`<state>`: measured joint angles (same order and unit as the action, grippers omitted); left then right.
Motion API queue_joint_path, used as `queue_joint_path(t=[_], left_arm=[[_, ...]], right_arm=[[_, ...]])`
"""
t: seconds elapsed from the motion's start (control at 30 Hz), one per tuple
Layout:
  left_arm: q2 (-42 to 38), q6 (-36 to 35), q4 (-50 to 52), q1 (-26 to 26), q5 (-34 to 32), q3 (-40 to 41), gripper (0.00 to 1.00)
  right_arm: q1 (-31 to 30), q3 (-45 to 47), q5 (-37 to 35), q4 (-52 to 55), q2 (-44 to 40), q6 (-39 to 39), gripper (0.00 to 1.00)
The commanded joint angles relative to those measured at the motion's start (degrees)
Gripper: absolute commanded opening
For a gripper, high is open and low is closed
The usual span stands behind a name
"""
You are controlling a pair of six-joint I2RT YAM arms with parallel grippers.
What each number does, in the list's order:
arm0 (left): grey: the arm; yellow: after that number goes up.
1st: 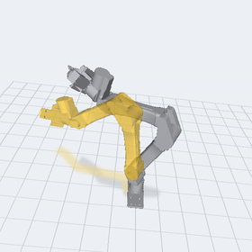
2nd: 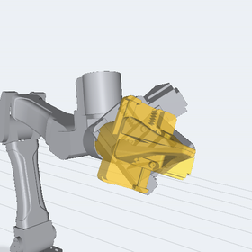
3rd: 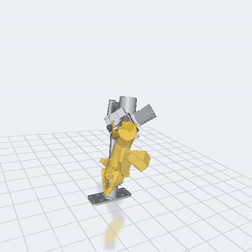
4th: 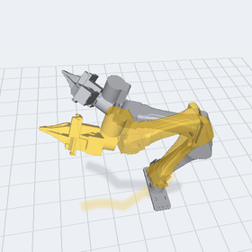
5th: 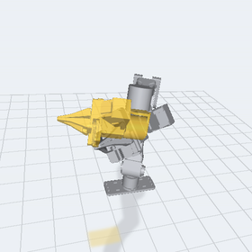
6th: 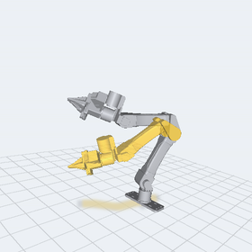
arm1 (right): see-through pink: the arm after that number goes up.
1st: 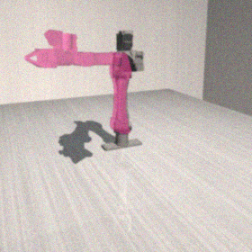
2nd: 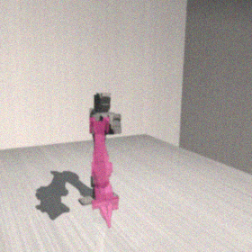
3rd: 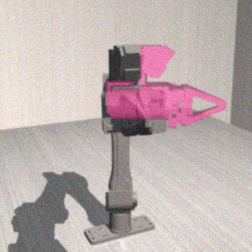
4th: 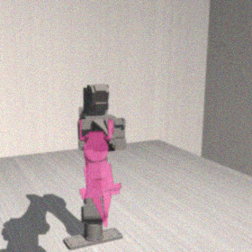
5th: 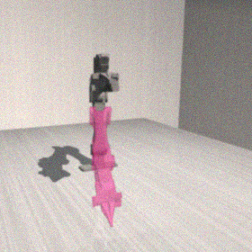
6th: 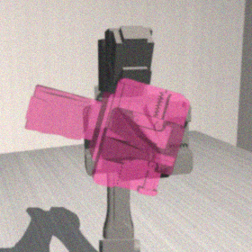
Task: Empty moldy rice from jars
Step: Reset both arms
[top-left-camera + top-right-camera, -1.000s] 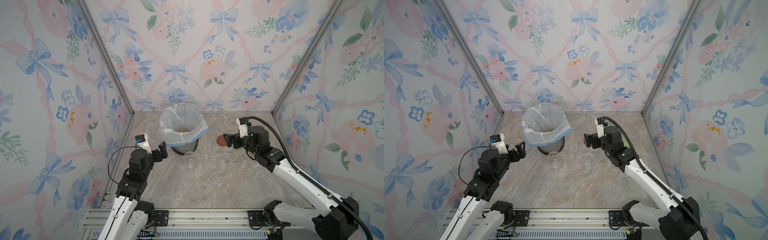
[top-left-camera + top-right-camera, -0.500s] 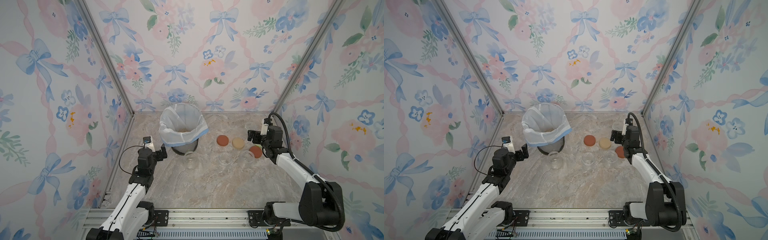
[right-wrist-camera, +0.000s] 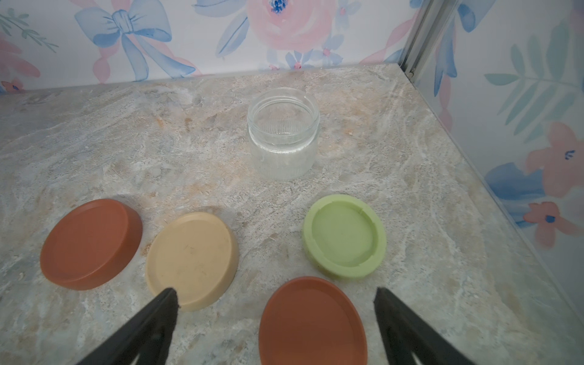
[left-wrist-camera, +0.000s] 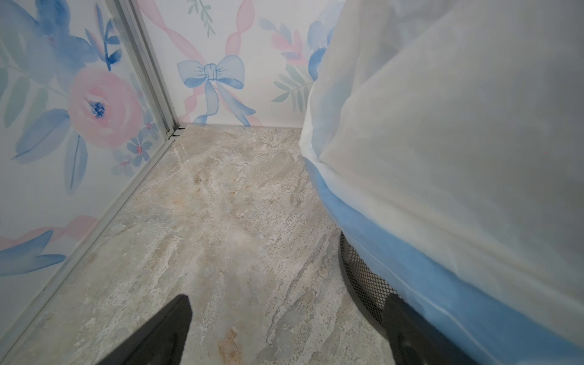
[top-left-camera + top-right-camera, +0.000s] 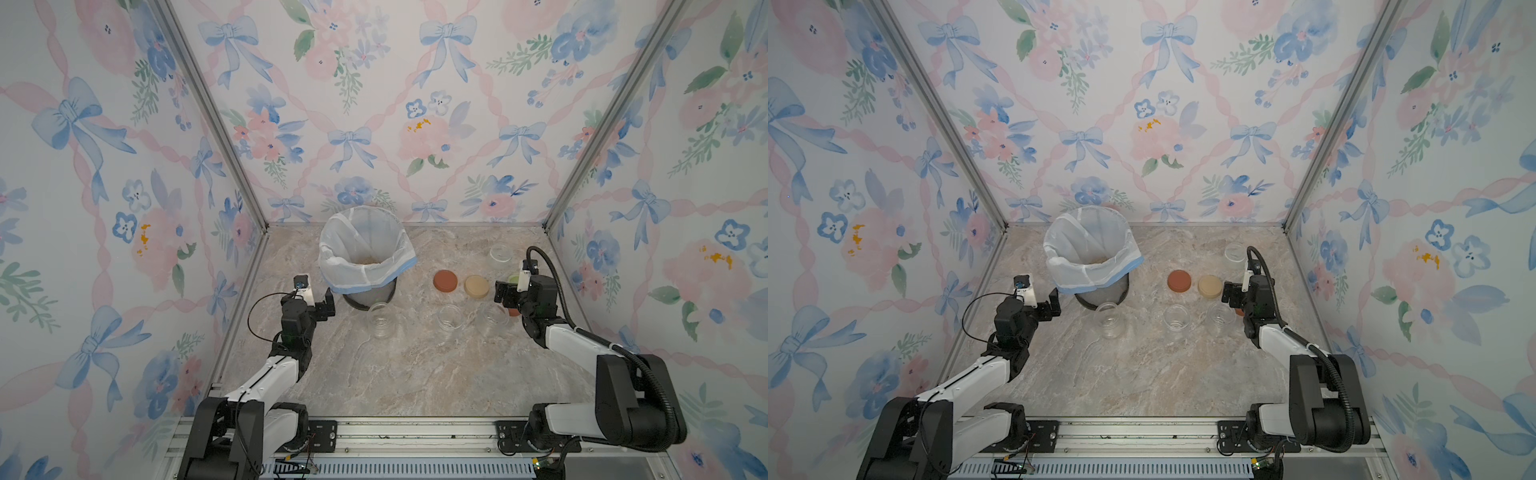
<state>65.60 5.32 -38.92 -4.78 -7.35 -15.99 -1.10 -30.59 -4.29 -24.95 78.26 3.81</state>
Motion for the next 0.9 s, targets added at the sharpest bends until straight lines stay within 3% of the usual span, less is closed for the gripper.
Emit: queue_joint_path(t=[0.0, 0.27, 0.57, 0.87], left_arm=[[2.1, -2.9, -11.3, 1.0, 2.8, 1.9, 0.98], [11.8, -1.4, -26.4, 1.8, 7.6, 4.6, 0.98], [20.3, -2.8, -32.3, 1.7, 8.4, 3.5, 0.98], [22.5, -2.3, -37.0, 0.4, 3.0, 5.0, 0.98]], right_arm=[[0.4, 2.2, -1.7, -8.0, 0.7, -0.6, 0.98], [0.4, 4.8, -1.8, -14.4, 2.5, -1.2, 0.97], [0.4, 8.8, -1.7, -22.7, 4.5, -1.4, 0.98], [-1.0, 9.6, -3.2, -30.0, 10.6, -2.4, 0.97]])
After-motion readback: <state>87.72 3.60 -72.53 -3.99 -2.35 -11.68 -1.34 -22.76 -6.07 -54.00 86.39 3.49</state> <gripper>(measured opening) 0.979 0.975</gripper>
